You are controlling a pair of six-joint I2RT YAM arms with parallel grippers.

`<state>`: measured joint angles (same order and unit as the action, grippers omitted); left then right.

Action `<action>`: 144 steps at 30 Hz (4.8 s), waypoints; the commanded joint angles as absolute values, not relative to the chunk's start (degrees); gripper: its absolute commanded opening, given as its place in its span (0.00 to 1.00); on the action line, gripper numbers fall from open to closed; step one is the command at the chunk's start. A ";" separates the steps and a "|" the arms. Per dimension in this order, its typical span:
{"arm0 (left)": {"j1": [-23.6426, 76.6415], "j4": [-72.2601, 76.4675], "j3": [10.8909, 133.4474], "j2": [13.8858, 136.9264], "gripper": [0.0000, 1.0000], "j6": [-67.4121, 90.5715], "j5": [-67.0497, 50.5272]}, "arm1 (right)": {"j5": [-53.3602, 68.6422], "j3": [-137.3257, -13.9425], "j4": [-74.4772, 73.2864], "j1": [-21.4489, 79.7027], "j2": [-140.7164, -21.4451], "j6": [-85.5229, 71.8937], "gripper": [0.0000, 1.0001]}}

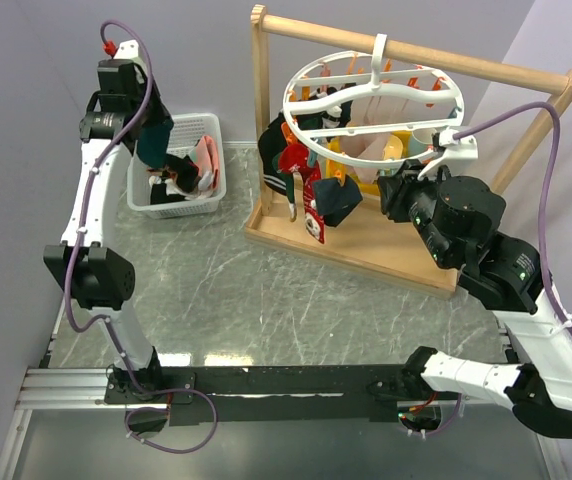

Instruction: Remove the socks clipped to the hanger

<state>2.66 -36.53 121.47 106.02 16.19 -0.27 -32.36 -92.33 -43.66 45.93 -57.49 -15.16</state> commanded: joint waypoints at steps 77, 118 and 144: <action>44.56 12.40 74.17 76.29 0.01 24.08 -29.18 | -31.39 -92.19 -50.09 44.03 -53.87 -15.73 0.57; 53.35 5.19 79.54 73.74 0.01 18.11 -22.15 | -19.07 -110.31 -50.90 44.03 -72.25 -18.46 0.66; 53.44 -12.38 74.44 65.66 0.01 9.94 -33.66 | -21.80 -105.82 -46.41 44.03 -69.96 -17.14 0.31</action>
